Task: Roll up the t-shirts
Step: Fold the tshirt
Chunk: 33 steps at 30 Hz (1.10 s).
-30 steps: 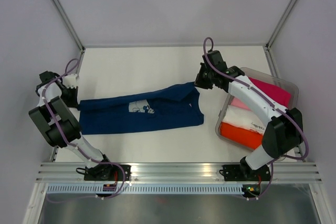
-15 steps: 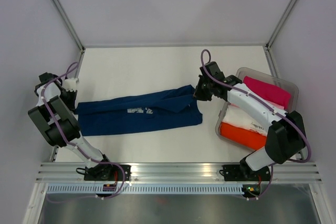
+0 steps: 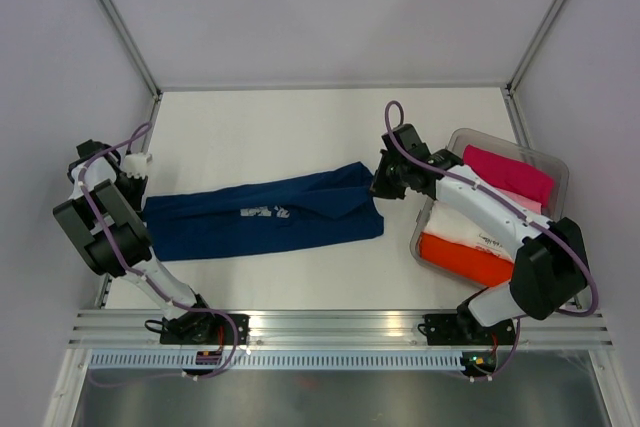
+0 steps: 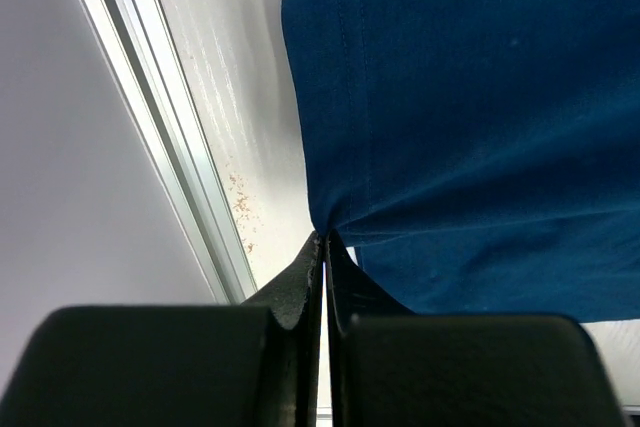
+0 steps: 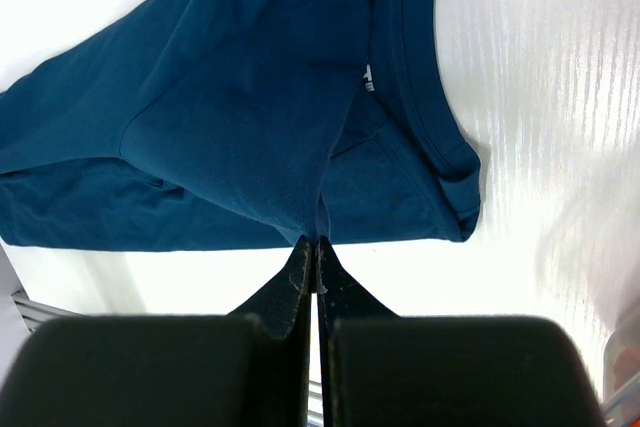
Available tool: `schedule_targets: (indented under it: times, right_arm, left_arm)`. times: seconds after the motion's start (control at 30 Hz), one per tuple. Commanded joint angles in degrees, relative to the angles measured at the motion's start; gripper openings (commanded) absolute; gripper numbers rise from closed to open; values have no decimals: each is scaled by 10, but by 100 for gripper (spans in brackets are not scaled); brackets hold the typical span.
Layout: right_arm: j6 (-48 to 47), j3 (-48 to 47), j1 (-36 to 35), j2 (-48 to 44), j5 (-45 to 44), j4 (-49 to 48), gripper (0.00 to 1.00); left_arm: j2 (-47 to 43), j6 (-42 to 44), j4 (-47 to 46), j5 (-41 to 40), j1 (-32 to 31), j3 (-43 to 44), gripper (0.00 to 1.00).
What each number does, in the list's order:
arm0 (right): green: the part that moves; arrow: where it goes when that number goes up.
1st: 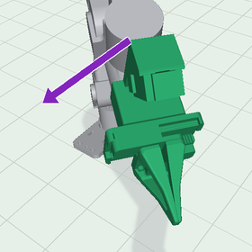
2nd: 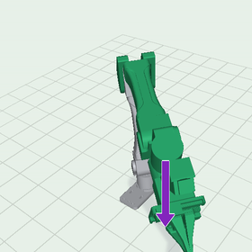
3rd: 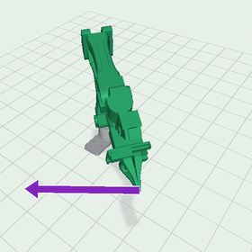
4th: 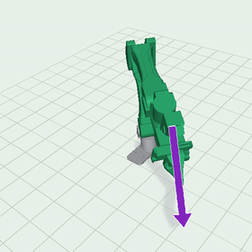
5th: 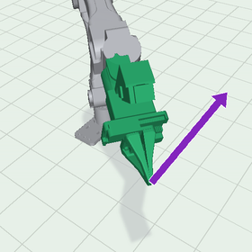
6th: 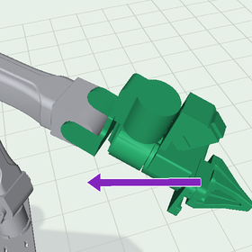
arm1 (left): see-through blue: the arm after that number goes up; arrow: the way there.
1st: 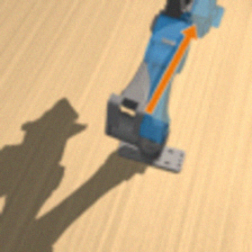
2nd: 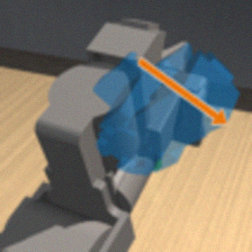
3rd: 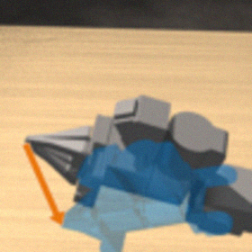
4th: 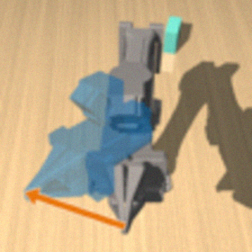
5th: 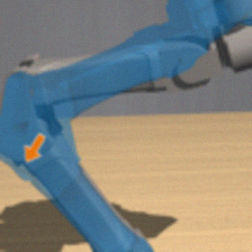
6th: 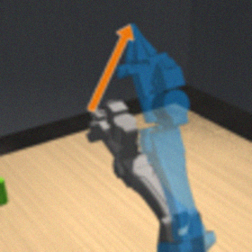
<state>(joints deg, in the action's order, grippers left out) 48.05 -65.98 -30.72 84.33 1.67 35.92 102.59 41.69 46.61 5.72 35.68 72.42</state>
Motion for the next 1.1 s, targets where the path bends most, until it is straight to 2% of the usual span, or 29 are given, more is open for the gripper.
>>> schedule_targets:
  times: [0.0,0.33,0.4,0.43,0.47,0.53,0.8,0.9,1.07]
  right_arm:
    - [14,18,-4,-20,-2,-1,0]
    - [12,35,-9,-8,-11,-16,0]
    - [11,36,-9,-4,-11,-19,0]
    - [11,36,-9,-2,-8,-20,0]
    - [12,37,-9,0,-4,-23,0]
    - [13,36,-10,2,-2,-27,0]
    - [-2,15,-11,29,2,-58,0]
    - [-14,-6,-9,53,-3,-72,0]
    - [-29,-51,-2,103,2,-96,0]
  left_arm:
    - [-2,26,-2,-24,6,3,2]
    - [-2,37,-1,-25,6,-25,3]
    - [2,32,-1,-27,7,-24,14]
    - [1,30,-1,-30,7,-21,30]
    - [0,23,-1,-28,6,-19,37]
    - [-12,19,1,-19,6,-16,47]
    - [-156,39,-3,84,-37,-80,48]
    - [-189,37,-5,103,-75,-132,47]
    - [-254,19,11,137,-189,-171,45]
